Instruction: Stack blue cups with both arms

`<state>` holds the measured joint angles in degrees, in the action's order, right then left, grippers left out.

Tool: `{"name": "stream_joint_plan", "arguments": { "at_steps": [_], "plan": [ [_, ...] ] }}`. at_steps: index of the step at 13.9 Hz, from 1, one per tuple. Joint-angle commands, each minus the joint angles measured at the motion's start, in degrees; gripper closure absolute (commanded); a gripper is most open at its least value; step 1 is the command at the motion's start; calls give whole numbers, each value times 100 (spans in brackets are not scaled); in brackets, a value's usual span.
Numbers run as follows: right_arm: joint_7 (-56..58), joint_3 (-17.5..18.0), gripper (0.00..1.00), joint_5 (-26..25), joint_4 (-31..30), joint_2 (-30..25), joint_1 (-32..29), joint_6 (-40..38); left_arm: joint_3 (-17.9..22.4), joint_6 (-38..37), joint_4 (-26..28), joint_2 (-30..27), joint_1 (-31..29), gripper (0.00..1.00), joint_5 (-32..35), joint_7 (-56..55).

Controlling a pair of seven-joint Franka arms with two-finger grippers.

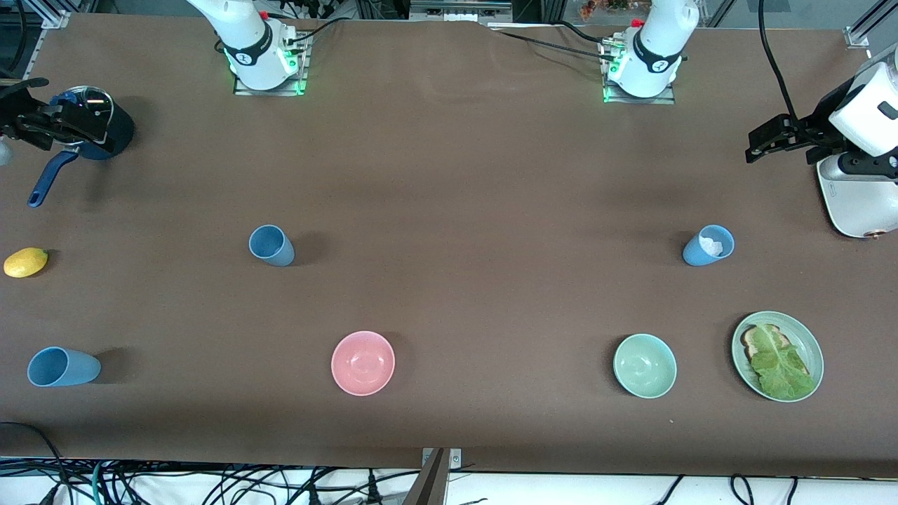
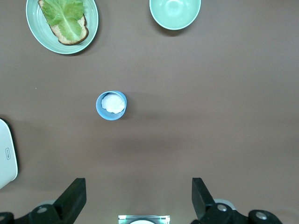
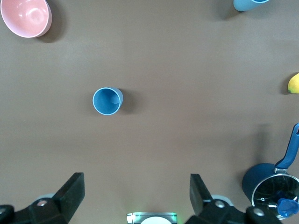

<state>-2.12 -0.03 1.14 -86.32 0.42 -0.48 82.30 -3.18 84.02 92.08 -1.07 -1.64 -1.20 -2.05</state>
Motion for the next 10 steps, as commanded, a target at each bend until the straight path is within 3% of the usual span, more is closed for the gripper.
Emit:
{"name": "stream_joint_plan", "arguments": {
  "at_steps": [1, 10],
  "plan": [
    [10, 12, 0, -53, 80, -42, -5, -47, -86, -141, -120, 1, -91, 0, -29, -68],
    [62, 47, 0, -61, 89, -60, 13, -12, -86, -141, -120, -7, -91, 0, -29, -68]
  ]
}}
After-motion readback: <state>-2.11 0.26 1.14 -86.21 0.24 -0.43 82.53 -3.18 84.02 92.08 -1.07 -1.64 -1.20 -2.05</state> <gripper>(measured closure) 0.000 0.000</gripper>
